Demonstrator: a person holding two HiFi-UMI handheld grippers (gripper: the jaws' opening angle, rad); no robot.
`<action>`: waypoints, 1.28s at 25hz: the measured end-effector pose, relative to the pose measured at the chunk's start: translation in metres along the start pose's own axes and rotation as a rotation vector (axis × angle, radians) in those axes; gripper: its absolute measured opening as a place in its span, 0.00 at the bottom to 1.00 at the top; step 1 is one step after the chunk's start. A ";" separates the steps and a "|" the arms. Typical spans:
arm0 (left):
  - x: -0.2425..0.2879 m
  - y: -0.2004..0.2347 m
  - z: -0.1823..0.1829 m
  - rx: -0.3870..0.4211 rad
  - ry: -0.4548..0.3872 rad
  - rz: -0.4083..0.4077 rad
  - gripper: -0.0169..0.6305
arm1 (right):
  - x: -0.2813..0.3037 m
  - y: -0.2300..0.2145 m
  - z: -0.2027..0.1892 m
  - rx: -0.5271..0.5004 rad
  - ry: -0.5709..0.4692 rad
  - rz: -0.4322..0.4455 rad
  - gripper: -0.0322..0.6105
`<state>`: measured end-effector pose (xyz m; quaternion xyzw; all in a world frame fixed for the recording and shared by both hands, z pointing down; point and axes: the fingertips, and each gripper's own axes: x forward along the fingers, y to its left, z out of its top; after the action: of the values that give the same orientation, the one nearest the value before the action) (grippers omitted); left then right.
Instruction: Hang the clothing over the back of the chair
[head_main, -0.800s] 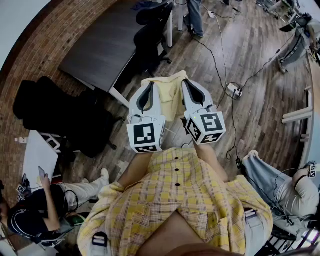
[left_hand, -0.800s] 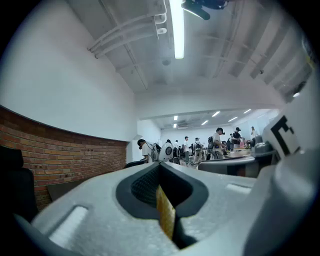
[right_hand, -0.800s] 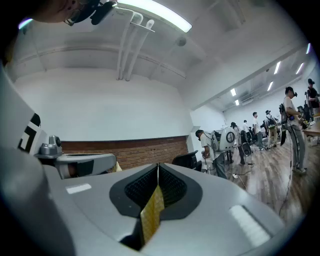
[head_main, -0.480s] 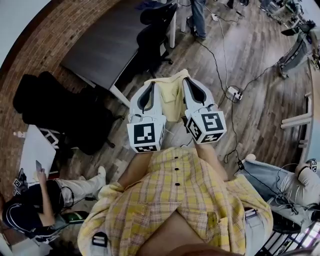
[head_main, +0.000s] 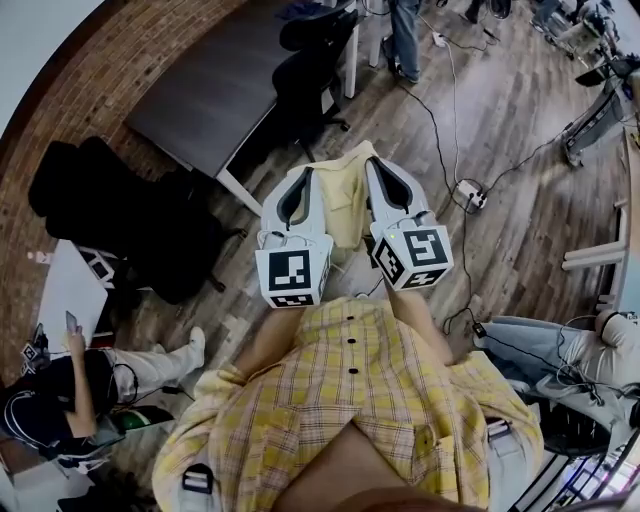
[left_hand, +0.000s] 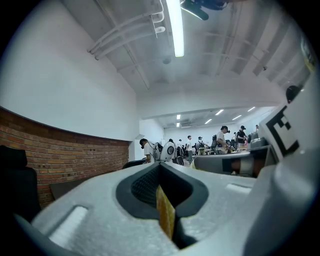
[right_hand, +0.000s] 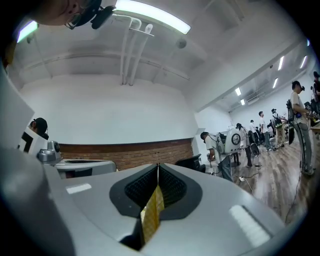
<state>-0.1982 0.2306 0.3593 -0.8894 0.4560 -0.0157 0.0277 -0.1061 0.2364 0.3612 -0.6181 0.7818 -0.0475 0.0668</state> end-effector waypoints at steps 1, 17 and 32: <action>0.001 -0.004 0.001 0.004 -0.002 0.004 0.03 | -0.002 -0.003 0.002 -0.003 -0.004 0.005 0.07; 0.031 -0.027 -0.011 0.018 0.035 0.077 0.03 | 0.003 -0.054 0.006 -0.005 -0.003 0.027 0.07; 0.112 -0.004 -0.027 0.012 0.013 0.073 0.03 | 0.073 -0.095 -0.006 -0.012 -0.007 0.047 0.07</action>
<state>-0.1311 0.1406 0.3865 -0.8719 0.4882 -0.0232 0.0307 -0.0321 0.1436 0.3792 -0.6000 0.7962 -0.0390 0.0670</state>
